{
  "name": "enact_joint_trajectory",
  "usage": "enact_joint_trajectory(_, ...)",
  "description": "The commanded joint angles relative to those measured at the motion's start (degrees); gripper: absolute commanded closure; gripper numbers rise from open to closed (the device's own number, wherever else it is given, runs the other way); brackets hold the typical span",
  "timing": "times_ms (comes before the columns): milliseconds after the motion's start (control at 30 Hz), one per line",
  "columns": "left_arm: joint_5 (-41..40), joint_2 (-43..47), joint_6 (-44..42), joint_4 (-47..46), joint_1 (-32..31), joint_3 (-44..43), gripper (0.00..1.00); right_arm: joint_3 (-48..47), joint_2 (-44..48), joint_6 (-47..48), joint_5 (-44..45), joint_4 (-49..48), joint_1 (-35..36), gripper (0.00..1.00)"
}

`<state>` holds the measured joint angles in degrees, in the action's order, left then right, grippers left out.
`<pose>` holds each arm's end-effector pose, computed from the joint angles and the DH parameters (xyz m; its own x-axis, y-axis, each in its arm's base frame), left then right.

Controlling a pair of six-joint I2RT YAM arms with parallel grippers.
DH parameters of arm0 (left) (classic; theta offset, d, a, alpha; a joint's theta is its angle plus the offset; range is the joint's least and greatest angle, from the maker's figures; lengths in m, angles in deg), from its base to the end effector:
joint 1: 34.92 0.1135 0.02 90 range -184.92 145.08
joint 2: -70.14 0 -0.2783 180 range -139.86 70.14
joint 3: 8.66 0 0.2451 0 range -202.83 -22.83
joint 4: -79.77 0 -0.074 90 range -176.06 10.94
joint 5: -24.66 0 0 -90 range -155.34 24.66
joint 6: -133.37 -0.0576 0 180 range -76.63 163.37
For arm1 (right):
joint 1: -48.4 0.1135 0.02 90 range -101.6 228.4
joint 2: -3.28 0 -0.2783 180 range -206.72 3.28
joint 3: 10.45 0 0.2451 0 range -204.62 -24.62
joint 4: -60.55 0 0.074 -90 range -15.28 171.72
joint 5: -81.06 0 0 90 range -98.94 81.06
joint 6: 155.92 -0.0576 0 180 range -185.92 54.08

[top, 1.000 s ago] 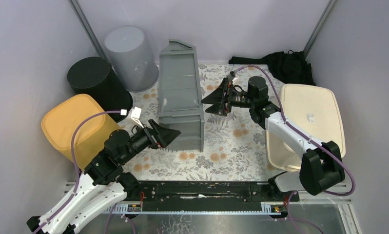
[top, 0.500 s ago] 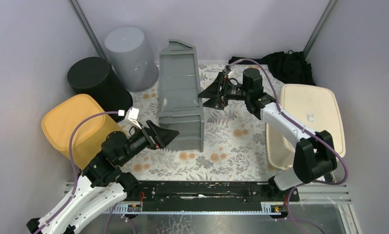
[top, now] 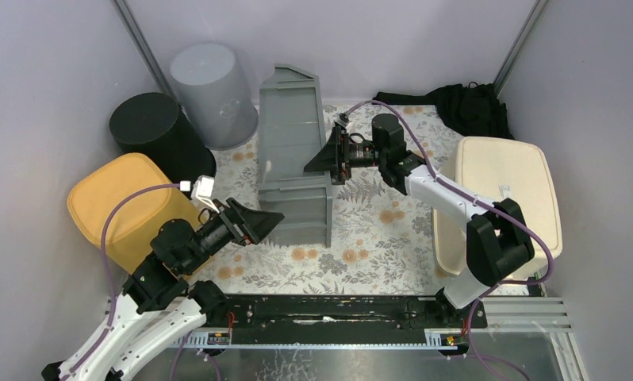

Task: Turn the large container upside down
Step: Turn the container upside down at the center of the board.

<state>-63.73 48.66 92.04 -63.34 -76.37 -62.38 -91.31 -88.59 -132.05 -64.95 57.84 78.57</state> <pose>0.0735 -0.0671 0.3355 -0.5528 -0.5133 -0.6565 0.4052 0.5228 -0.7500 0.3000 0.2296 0.3295 -0.9561 0.0356 -0.2910 -0.2866 0.0951 0.9533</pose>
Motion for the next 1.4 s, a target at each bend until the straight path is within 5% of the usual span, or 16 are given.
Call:
enact_joint_trajectory(0,-1.4,1.0,-2.1,1.7,0.3,-2.4,0.0,-1.1,0.4,-4.8,-2.4,-9.0,1.0,0.3)
enact_joint_trajectory(233,-2.4,1.8,-2.4,2.8,0.3,-3.0,0.0,0.3,-0.2,-9.7,-4.3,-16.0,2.3,0.31)
enact_joint_trajectory(767,-3.6,2.1,-1.8,5.4,0.3,-4.5,0.0,3.4,0.0,-7.6,-6.6,-14.2,4.1,0.35)
enact_joint_trajectory(1033,-3.4,1.5,-1.6,4.9,0.3,-3.9,0.0,3.0,-0.4,-9.4,-7.5,-16.5,4.1,0.55)
enact_joint_trajectory(1367,-3.6,1.6,-1.6,4.9,0.3,-3.9,0.0,4.9,-3.1,-21.0,-8.4,-33.0,4.2,0.84)
